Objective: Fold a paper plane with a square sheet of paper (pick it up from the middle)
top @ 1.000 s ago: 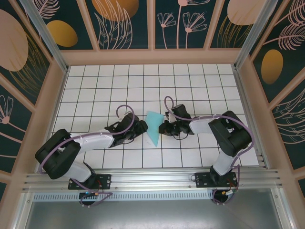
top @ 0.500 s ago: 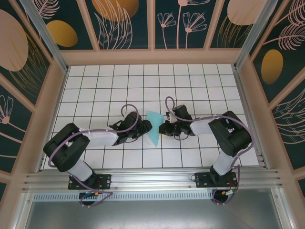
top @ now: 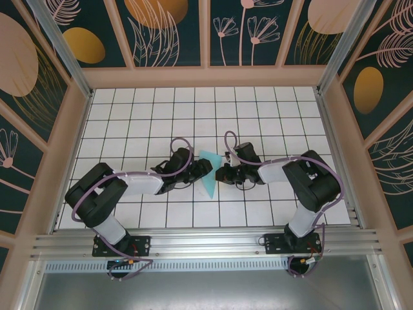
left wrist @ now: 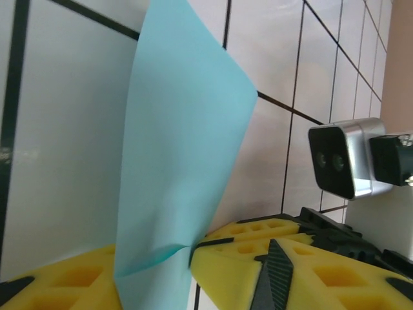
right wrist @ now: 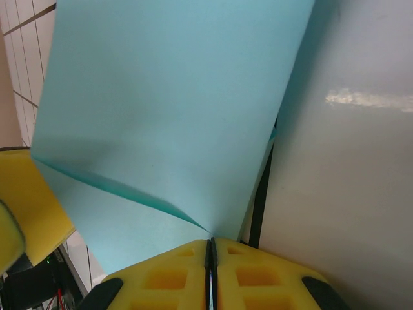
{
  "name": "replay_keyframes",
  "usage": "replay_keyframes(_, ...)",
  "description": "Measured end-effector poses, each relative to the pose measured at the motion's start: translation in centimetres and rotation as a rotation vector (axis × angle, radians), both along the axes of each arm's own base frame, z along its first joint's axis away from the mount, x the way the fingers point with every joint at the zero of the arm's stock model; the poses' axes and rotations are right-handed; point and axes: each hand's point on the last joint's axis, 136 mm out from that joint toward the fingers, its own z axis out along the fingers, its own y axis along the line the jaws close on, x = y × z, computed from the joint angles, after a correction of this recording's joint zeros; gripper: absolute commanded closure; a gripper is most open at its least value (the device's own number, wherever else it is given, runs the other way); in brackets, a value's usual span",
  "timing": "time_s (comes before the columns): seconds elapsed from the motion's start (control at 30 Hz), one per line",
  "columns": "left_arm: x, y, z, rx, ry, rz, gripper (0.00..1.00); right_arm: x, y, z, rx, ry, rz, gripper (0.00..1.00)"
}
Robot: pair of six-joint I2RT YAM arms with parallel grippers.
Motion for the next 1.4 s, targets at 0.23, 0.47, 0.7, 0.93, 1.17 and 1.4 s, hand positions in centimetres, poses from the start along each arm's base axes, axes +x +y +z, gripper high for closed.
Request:
replay_keyframes(0.23, 0.7, 0.0, 0.6, 0.005, -0.026, -0.018, 0.57, 0.0, -0.1, 0.0, 0.008, 0.004, 0.005, 0.86)
replay_keyframes(0.47, 1.8, 0.2, 0.5, 0.033, -0.030, -0.037, 0.75, 0.0, 0.0, 0.0, 0.018, 0.009, 0.009, 0.86)
replay_keyframes(0.7, 1.8, -0.4, -0.9, 0.056, 0.004, -0.081, 0.90, 0.0, 0.0, 0.1, 0.023, 0.004, 0.023, 0.83)
replay_keyframes(0.93, 1.7, -0.3, -1.1, 0.032, 0.036, -0.050, 0.99, 0.3, -0.9, 0.9, -0.028, -0.050, 0.007, 0.67)
replay_keyframes(1.17, 1.1, 0.6, -2.1, 0.017, 0.099, 0.034, 1.00, 0.3, -3.0, 5.9, -0.044, -0.274, -0.048, 0.58)
replay_keyframes(1.4, 1.1, 0.2, -0.9, 0.009, 0.080, 0.092, 1.00, -4.7, -2.1, 6.6, -0.084, -0.560, 0.080, 0.59)
